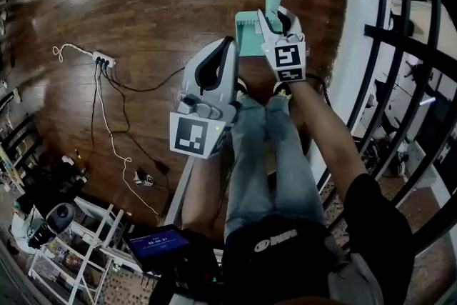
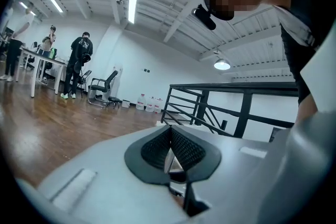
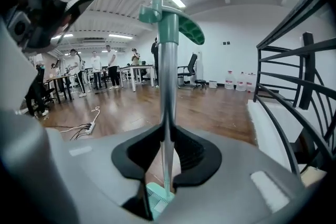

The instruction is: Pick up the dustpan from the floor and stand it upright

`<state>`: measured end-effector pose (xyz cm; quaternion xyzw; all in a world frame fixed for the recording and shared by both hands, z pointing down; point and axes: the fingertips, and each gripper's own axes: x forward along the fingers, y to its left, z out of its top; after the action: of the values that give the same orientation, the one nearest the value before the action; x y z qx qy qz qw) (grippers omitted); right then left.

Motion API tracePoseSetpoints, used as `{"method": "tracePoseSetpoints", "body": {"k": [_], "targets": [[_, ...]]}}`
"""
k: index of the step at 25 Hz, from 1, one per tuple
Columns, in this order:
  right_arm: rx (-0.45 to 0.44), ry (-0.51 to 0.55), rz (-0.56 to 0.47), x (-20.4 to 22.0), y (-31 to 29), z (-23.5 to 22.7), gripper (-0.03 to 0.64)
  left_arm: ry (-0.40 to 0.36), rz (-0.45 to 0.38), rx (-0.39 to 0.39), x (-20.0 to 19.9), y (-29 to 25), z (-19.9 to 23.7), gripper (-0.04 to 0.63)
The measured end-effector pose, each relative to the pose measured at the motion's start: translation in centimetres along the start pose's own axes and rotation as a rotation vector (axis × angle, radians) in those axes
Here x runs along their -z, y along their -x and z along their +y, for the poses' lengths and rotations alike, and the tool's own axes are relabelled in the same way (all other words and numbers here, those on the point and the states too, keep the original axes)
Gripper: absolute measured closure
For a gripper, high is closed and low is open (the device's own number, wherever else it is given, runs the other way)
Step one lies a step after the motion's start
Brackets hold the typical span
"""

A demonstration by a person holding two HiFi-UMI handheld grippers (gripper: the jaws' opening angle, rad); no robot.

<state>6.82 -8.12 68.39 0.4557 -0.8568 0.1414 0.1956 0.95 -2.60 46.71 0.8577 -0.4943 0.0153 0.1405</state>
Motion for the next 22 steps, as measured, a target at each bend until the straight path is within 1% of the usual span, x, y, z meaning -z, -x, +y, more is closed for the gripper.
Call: {"method": "tracePoseSetpoints", "body": {"k": [4,7,10,12,14,18,20,22], "targets": [[-0.001,0.042,-0.005,1.0,3.2,1.8,0.532,-0.005,0.001,0.039,0.3,1.9,-2.0,0.577],[-0.021,0.008,-0.020,1.0,3.8,2.5,0.527,-0.014,-0.005,0.061,-0.2,3.1,-2.5,0.577],[-0.069,-0.039,0.000,1.5,3.9,3.3,0.510,-0.020,0.000,0.074,-1.1,4.5,-2.7,0.577],[-0.089,-0.048,0.019,1.4,3.5,3.3,0.503,-0.031,-0.006,0.080,-2.0,5.1,-2.8,0.577],[-0.104,-0.035,0.046,1.6,3.2,3.0,0.460,-0.034,-0.011,0.083,-2.7,5.5,-3.0,0.577],[-0.098,-0.017,0.078,1.9,2.9,2.3,0.454,-0.041,-0.004,0.085,-3.3,6.3,-2.9,0.577],[-0.091,0.009,0.092,2.0,2.9,2.0,0.452,-0.042,-0.006,0.086,-3.5,6.4,-2.7,0.577],[-0.090,0.019,0.109,2.4,2.8,1.9,0.431,-0.042,-0.006,0.085,-3.7,6.7,-2.4,0.577]]}}
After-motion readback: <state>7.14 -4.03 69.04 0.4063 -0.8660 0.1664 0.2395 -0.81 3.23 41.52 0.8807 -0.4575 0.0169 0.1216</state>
